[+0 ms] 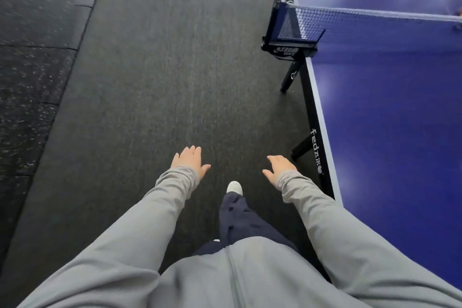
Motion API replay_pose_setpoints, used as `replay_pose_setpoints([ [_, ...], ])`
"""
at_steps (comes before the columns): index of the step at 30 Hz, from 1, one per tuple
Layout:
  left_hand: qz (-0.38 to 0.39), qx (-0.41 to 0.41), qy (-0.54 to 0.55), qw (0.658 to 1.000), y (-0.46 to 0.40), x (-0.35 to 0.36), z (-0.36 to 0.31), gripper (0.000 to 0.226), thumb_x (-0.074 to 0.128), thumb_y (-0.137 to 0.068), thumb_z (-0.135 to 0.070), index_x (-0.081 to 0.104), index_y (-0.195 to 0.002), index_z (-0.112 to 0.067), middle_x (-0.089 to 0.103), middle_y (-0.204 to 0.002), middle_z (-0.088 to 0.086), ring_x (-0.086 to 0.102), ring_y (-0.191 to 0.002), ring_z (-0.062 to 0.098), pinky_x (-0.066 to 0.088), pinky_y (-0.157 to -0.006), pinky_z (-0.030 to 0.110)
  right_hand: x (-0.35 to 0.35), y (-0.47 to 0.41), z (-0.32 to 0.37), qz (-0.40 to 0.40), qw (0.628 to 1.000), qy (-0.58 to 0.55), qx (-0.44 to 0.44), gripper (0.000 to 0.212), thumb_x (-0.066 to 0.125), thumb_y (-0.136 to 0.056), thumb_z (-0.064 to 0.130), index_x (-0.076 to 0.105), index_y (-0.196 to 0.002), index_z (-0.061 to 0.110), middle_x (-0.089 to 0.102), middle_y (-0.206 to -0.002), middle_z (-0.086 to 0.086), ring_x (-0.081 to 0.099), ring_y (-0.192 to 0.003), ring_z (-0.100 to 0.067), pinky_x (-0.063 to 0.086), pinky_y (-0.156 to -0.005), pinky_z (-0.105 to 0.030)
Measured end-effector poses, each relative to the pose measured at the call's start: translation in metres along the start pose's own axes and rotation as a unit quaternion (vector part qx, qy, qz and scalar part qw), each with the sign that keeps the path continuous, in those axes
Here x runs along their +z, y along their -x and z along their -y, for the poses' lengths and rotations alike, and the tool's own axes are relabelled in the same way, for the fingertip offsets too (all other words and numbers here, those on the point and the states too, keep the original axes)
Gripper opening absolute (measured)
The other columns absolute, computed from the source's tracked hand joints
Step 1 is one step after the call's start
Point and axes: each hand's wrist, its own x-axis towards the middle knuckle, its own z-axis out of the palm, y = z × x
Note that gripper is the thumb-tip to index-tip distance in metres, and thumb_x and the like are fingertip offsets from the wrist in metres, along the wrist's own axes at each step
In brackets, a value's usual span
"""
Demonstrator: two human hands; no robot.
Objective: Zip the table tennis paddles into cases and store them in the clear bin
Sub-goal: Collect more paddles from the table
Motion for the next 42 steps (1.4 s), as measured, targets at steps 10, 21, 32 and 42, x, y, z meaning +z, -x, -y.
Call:
replay_pose_setpoints([
  [10, -0.004, -0.023, 0.021, 0.999, -0.116, -0.086, -0.023, 0.068, 0.041, -0.094, -0.049, 0.018, -0.147, -0.013, 0.015, -0.157, 0.004, 0.012, -0.145, 0.02, 0.014, -0.117, 0.041, -0.094, -0.125, 0.03, 0.01, 0.999, -0.016, -0.036, 0.055, 0.044, -0.094, 0.037, 0.029, -0.141, 0.013, 0.036, -0.146, -0.01, 0.035, -0.134, -0.026, 0.032, -0.11, -0.039],
  [21, 0.01, -0.036, 0.038, 0.999, -0.267, -0.183, 0.032, 0.068, 0.043, -0.093, -0.048, 0.019, -0.147, -0.013, 0.014, -0.157, 0.005, 0.012, -0.145, 0.02, 0.015, -0.117, 0.041, -0.191, -0.259, 0.096, 0.018, 0.999, -0.014, -0.024, 0.056, 0.044, -0.095, 0.037, 0.028, -0.142, 0.012, 0.035, -0.146, -0.01, 0.034, -0.135, -0.026, 0.032, -0.11, -0.039],
  [32, -0.02, 0.033, -0.036, 0.999, -0.425, -0.339, 0.113, 0.065, 0.039, -0.094, -0.05, 0.024, -0.145, -0.013, 0.022, -0.155, 0.004, 0.016, -0.144, 0.021, 0.016, -0.116, 0.043, -0.304, -0.386, 0.209, -0.011, 0.998, -0.058, 0.012, 0.057, 0.044, -0.095, 0.037, 0.027, -0.143, 0.011, 0.036, -0.146, -0.01, 0.033, -0.135, -0.026, 0.029, -0.112, -0.04],
  [42, 0.011, 0.071, -0.09, 0.993, -0.549, -0.412, 0.097, 0.064, 0.032, -0.095, -0.053, 0.024, -0.146, -0.014, 0.02, -0.156, 0.002, 0.015, -0.144, 0.019, 0.014, -0.117, 0.042, -0.371, -0.496, 0.206, 0.01, 0.992, -0.105, 0.071, 0.052, 0.044, -0.094, 0.038, 0.033, -0.139, 0.013, 0.04, -0.141, -0.01, 0.038, -0.132, -0.027, 0.034, -0.108, -0.039],
])
